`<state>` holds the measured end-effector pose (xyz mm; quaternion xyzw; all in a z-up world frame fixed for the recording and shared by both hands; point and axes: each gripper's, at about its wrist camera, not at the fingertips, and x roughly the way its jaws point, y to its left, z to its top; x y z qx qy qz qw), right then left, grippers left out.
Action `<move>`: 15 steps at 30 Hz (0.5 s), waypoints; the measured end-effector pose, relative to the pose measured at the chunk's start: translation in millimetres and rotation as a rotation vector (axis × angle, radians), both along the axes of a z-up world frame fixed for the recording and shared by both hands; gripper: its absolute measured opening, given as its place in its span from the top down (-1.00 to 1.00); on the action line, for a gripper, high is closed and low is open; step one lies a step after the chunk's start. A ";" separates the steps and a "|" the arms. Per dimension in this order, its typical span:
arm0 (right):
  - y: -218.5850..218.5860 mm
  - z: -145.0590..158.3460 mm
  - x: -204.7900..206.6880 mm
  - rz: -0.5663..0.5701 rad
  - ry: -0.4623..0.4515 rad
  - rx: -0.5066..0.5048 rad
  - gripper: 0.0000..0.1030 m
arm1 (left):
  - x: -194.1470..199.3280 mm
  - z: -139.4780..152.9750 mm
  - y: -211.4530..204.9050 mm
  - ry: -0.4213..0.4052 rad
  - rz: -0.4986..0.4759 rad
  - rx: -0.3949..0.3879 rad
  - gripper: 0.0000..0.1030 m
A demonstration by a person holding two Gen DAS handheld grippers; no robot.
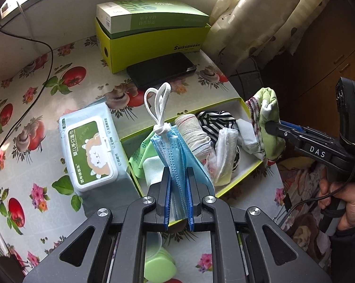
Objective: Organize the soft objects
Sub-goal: 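Carry the mask with the left gripper while the right carries the green cloth to the tray, then lower the green cloth into the tray and open the right gripper while the left releases the mask there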
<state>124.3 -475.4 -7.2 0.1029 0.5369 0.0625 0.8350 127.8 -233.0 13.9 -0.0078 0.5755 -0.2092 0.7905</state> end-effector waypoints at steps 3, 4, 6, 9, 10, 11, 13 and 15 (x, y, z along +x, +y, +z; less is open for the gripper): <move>2.7 -11.8 2.7 -0.007 0.029 0.000 0.43 | 2.2 -4.3 -7.0 0.009 -0.019 0.000 0.78; 3.6 -15.2 3.5 -0.007 0.038 0.002 0.43 | 2.9 -5.6 -9.2 0.013 -0.025 -0.001 0.78; 5.4 -22.0 5.0 -0.008 0.054 0.009 0.43 | 4.0 -8.4 -14.1 0.019 -0.037 -0.001 0.78; 8.5 -32.0 7.5 -0.005 0.079 0.007 0.43 | 5.5 -13.1 -20.4 0.029 -0.054 -0.002 0.78; 9.3 -35.4 8.2 -0.005 0.086 0.009 0.42 | 6.3 -14.9 -22.1 0.033 -0.059 -0.002 0.78; 9.8 -38.3 8.8 -0.006 0.092 0.011 0.42 | 6.7 -16.4 -24.1 0.036 -0.065 0.000 0.78; 10.4 -43.0 9.8 -0.006 0.100 0.013 0.42 | 7.2 -19.8 -28.6 0.043 -0.079 0.001 0.78; 10.1 -47.1 11.0 -0.006 0.108 0.017 0.40 | 8.1 -22.9 -32.5 0.052 -0.091 0.002 0.78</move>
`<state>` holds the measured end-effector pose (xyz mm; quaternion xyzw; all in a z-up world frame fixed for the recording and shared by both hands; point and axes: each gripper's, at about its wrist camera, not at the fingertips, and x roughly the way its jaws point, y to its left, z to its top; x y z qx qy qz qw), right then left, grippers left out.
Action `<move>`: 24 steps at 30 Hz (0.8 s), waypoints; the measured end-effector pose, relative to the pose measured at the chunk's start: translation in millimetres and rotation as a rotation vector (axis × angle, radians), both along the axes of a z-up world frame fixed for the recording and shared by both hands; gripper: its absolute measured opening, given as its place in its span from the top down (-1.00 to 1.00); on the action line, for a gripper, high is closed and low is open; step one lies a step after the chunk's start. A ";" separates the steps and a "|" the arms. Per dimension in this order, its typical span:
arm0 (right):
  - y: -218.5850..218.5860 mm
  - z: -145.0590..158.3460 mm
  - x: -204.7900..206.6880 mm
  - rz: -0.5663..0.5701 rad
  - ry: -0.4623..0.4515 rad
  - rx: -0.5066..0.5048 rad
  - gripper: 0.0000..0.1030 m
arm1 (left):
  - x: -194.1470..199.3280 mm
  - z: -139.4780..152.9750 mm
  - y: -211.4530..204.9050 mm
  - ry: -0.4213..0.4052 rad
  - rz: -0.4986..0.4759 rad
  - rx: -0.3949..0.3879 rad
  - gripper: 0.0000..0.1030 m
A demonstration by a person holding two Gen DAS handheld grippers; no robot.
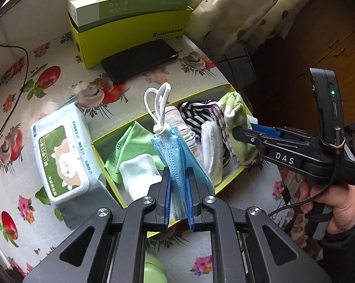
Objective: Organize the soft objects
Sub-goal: 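Lower the green cloth into the tray and open the right gripper while the left releases the mask there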
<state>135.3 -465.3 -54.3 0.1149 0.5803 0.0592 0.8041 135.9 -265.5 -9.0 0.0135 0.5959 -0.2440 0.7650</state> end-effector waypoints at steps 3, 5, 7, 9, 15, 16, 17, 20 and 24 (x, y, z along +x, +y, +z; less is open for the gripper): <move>-0.8 -5.8 2.0 0.002 0.011 0.006 0.36 | 0.9 -5.8 -4.9 0.012 -0.013 0.004 0.78; -1.3 -8.4 2.5 0.007 0.016 0.010 0.29 | 1.2 -9.5 -7.0 0.023 -0.018 0.003 0.78; -1.6 -9.8 2.8 0.007 0.016 0.010 0.27 | 1.5 -13.5 -9.5 0.031 -0.026 0.009 0.78; -1.5 -8.3 1.9 0.004 0.006 0.008 0.25 | 2.5 -15.6 -11.0 0.037 -0.031 0.011 0.78; 1.1 4.6 0.6 0.016 -0.028 -0.011 0.24 | 7.1 -19.0 -14.9 0.036 -0.043 0.022 0.78; 1.2 6.6 0.5 0.016 -0.034 -0.010 0.24 | 7.8 -20.9 -15.7 0.037 -0.046 0.028 0.78; 1.1 8.7 0.3 0.017 -0.038 -0.010 0.24 | 8.3 -23.2 -16.9 0.041 -0.049 0.032 0.77; 1.1 13.5 -0.9 0.019 -0.048 -0.012 0.24 | 9.6 -29.9 -21.9 0.050 -0.061 0.045 0.77; 0.5 15.4 -2.0 0.020 -0.051 -0.013 0.24 | 12.9 -38.2 -25.1 0.060 -0.061 0.066 0.73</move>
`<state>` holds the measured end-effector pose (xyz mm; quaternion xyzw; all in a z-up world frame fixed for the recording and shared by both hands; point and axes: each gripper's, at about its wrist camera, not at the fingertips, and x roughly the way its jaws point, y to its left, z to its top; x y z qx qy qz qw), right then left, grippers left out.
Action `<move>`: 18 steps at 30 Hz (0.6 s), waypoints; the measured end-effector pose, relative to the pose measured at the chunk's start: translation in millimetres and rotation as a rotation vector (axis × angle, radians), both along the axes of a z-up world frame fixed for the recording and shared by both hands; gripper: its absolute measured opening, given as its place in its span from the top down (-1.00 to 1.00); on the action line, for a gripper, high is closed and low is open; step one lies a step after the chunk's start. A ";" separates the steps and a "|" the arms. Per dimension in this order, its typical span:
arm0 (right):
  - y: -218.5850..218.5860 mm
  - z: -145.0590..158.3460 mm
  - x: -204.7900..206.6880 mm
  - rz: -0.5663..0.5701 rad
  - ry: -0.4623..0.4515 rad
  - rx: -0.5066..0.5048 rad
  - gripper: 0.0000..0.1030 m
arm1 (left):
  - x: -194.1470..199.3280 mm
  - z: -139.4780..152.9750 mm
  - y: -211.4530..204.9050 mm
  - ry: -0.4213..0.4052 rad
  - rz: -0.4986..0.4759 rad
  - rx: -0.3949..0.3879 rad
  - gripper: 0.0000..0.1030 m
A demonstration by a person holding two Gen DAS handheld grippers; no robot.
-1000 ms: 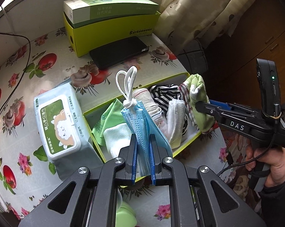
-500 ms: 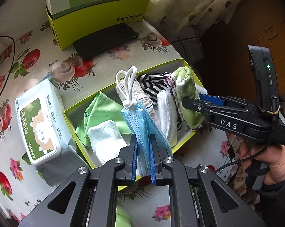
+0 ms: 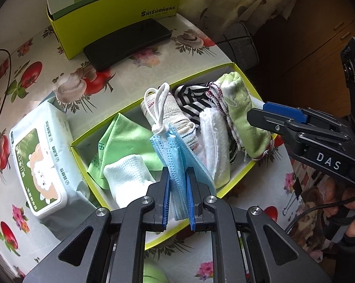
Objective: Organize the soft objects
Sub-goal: 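Lower the green cloth into the tray and open the right gripper while the left releases the mask there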
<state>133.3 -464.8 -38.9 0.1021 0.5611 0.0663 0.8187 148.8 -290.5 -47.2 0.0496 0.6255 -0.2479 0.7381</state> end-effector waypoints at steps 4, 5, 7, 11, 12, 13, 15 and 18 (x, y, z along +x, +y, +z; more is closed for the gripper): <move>0.2 2.1 -2.0 0.002 -0.002 0.003 0.24 | 2.9 -0.2 4.8 0.005 0.023 -0.004 0.67; 0.5 2.8 -2.6 0.003 -0.003 0.004 0.24 | 3.2 0.8 6.9 0.004 0.032 -0.011 0.66; 1.1 3.9 -2.7 0.004 -0.005 0.005 0.24 | 3.0 3.5 11.2 0.003 0.047 -0.025 0.65; 2.9 7.7 -2.7 0.009 -0.013 0.003 0.24 | 1.9 8.5 17.5 -0.001 0.065 -0.039 0.60; 3.8 8.9 -2.9 0.011 -0.015 0.002 0.24 | 1.3 9.8 18.6 -0.003 0.068 -0.043 0.58; 4.6 10.3 -3.1 0.013 -0.017 0.001 0.24 | 0.8 11.4 20.0 -0.004 0.072 -0.049 0.55; 5.6 12.3 -3.3 0.015 -0.021 0.001 0.24 | -0.2 14.2 22.5 -0.003 0.081 -0.062 0.53; 7.1 13.7 -5.1 0.017 -0.023 0.000 0.24 | -2.3 17.5 25.5 -0.009 0.089 -0.066 0.52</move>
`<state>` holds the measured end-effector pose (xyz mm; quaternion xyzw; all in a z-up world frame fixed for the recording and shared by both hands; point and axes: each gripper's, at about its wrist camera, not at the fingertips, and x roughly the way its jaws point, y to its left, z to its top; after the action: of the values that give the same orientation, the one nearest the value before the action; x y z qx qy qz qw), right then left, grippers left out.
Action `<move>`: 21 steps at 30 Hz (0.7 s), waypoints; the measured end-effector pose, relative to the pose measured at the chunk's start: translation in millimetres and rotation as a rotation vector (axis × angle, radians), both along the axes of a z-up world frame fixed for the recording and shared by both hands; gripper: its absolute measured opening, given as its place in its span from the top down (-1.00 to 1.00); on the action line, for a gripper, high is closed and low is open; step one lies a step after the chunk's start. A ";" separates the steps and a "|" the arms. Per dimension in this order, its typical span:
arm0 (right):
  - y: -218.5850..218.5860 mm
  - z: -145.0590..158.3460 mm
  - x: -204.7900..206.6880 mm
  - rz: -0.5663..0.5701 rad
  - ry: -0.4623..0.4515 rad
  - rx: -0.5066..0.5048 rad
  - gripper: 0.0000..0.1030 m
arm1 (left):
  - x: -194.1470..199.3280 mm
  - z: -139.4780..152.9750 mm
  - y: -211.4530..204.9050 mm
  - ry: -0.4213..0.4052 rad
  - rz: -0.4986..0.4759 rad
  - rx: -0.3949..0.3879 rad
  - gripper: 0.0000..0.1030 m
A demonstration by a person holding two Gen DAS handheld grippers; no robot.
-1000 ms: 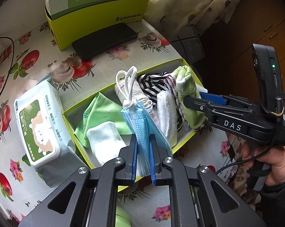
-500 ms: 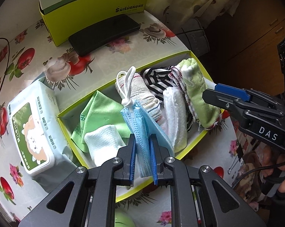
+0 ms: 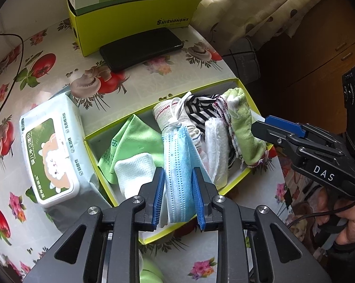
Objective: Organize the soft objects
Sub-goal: 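Lower the green cloth into the tray and open the right gripper while the left releases the mask there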
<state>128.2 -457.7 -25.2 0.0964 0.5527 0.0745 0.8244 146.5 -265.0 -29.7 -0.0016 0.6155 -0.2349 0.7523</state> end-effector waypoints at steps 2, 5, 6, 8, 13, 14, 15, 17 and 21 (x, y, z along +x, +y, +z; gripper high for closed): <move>1.7 0.5 -1.7 0.005 -0.001 0.005 0.24 | -1.4 1.5 2.6 0.000 0.006 -0.008 0.52; 4.5 0.7 -3.9 0.013 -0.003 0.010 0.24 | -2.6 4.8 6.3 -0.013 0.018 -0.023 0.52; 4.6 0.6 -4.1 0.012 -0.003 0.012 0.24 | -2.5 6.0 6.8 -0.019 0.019 -0.028 0.52; 4.4 0.6 -4.4 0.010 -0.004 0.017 0.24 | -3.6 9.1 6.5 -0.033 0.010 -0.030 0.52; 3.9 0.8 -4.7 0.010 -0.004 0.020 0.24 | -6.0 2.4 3.4 -0.012 0.003 -0.021 0.58; 3.6 0.7 -4.9 0.011 -0.005 0.020 0.24 | -5.9 1.0 1.2 -0.008 0.001 -0.020 0.58; 3.5 1.1 -5.4 0.013 -0.006 0.023 0.24 | -5.5 0.3 0.1 -0.001 0.003 -0.023 0.58; 5.0 1.9 -6.4 0.023 -0.009 0.033 0.24 | -3.2 -0.8 -0.3 0.011 0.019 -0.024 0.57; 14.5 2.5 -9.4 0.061 -0.010 0.049 0.24 | 1.6 -2.3 5.8 0.011 0.055 0.000 0.54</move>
<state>118.8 -443.2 -22.7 0.0993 0.5492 0.1137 0.8220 148.1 -259.2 -32.0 -0.0199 0.6192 -0.2143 0.7552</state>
